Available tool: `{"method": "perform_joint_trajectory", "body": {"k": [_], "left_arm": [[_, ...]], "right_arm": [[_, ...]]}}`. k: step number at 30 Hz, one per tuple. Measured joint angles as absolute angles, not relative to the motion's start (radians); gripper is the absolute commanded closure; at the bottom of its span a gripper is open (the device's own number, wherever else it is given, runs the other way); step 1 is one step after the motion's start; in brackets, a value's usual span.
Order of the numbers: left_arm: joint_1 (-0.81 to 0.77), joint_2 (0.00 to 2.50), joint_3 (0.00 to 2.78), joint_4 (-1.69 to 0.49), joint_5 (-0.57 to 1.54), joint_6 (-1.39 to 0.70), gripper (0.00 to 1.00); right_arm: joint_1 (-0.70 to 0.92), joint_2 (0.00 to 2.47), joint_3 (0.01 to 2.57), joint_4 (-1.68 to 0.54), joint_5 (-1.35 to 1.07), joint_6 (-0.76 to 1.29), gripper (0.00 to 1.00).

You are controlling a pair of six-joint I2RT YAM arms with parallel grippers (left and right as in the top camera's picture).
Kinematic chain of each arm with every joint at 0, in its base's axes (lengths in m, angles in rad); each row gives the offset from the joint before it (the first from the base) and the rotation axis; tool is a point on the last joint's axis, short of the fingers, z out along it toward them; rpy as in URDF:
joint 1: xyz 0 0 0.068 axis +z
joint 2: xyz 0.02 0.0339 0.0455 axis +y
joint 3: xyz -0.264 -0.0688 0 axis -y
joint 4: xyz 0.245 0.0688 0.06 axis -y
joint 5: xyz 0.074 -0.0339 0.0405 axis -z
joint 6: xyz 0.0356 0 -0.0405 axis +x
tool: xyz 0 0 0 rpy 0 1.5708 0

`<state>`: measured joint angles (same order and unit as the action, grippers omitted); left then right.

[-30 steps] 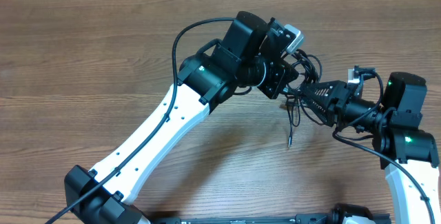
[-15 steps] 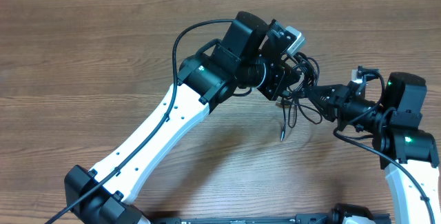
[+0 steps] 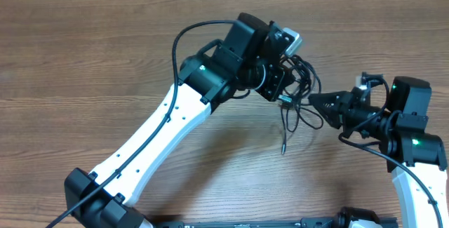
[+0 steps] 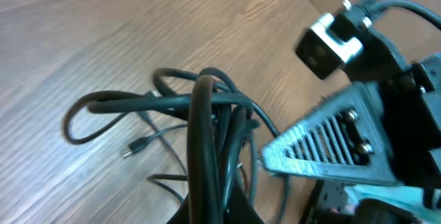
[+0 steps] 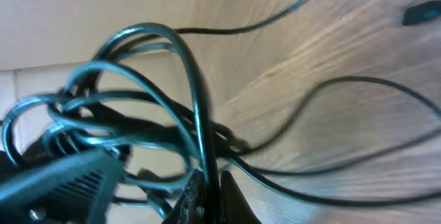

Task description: Untangle cables

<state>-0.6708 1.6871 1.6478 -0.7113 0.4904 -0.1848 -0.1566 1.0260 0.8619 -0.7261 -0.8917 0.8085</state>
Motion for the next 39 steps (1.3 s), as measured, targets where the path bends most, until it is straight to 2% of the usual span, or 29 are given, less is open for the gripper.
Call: {"method": "perform_joint_trajectory", "body": {"k": [10,16,18,36,39], "left_arm": [[-0.612,1.687,1.648,-0.746,0.552,-0.083,0.96],[-0.611,1.687,1.648,-0.788,0.572,-0.018,0.96],[-0.61,1.687,1.648,-0.79,0.572,-0.013,0.96],[-0.638,1.687,1.648,-0.738,0.64,0.004,0.96],[-0.664,1.687,1.648,-0.733,0.644,0.004,0.96]], "right_arm": [[-0.156,1.026,0.862,-0.835,-0.726,0.762,0.95],[-0.157,1.026,0.862,-0.852,-0.648,0.765,0.5],[-0.157,1.026,0.862,-0.852,-0.645,0.755,0.45],[-0.157,1.026,0.862,-0.719,-0.941,0.707,0.44],[-0.157,1.026,0.862,-0.718,-0.961,0.708,0.5]]}}
